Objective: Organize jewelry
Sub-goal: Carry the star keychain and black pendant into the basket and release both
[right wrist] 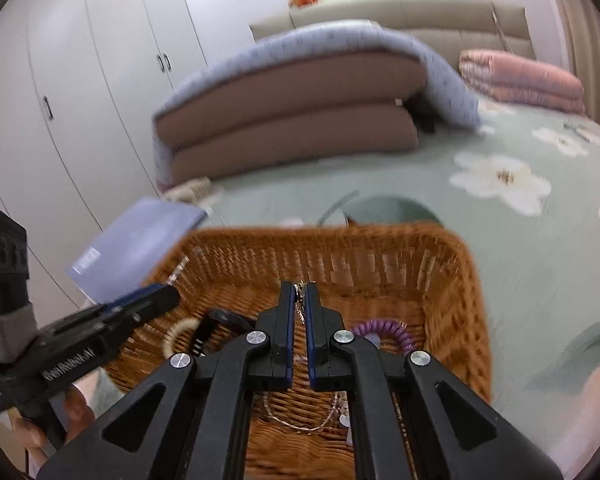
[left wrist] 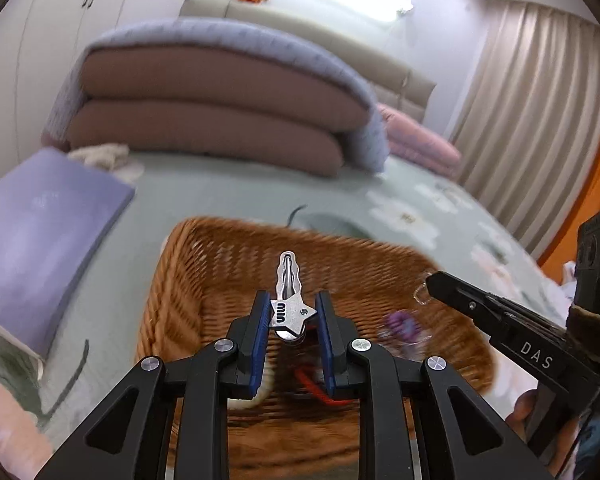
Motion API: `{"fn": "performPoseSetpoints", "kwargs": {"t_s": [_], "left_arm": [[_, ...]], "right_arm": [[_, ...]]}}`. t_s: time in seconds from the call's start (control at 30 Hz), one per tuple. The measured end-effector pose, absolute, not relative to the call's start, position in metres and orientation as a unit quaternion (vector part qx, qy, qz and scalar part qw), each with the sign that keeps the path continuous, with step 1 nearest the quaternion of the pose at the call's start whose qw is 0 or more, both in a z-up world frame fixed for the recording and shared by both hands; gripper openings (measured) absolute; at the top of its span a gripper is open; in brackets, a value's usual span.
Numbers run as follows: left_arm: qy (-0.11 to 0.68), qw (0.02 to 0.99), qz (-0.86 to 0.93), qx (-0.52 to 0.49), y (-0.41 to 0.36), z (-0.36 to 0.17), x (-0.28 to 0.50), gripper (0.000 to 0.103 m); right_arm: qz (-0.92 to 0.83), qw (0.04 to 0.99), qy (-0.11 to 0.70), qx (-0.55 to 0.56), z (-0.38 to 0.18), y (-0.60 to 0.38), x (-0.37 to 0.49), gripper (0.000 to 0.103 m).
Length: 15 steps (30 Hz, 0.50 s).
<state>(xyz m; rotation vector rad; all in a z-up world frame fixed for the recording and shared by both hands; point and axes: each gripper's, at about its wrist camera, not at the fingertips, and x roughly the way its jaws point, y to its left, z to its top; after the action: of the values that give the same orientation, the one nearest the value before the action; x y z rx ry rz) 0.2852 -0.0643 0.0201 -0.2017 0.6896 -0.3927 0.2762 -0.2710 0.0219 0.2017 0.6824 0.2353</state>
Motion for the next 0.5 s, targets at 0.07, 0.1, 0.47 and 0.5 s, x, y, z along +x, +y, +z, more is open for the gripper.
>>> {"fn": "performPoseSetpoints", "kwargs": {"t_s": [0.07,0.1,0.47,0.5], "left_arm": [[0.345,0.912,-0.195,-0.108,-0.0619,0.0135,0.29,0.023],[0.346,0.911,-0.196,-0.107,-0.062,0.0127,0.2907,0.023],[0.338,0.917,-0.187,-0.093,-0.0662,0.0147,0.286,0.049],[0.331,0.921,-0.183,-0.09,-0.0662,0.0168,0.2833,0.053]], "right_arm": [[0.116,0.923,0.353,0.105,0.0109,-0.2726,0.282,0.006],[0.116,0.923,0.353,0.105,0.0109,-0.2726,0.282,0.006],[0.115,0.925,0.344,0.116,0.0072,-0.2799,0.2812,0.03],[0.111,0.928,0.337,0.113,0.0094,-0.2803,0.2783,0.032]]}}
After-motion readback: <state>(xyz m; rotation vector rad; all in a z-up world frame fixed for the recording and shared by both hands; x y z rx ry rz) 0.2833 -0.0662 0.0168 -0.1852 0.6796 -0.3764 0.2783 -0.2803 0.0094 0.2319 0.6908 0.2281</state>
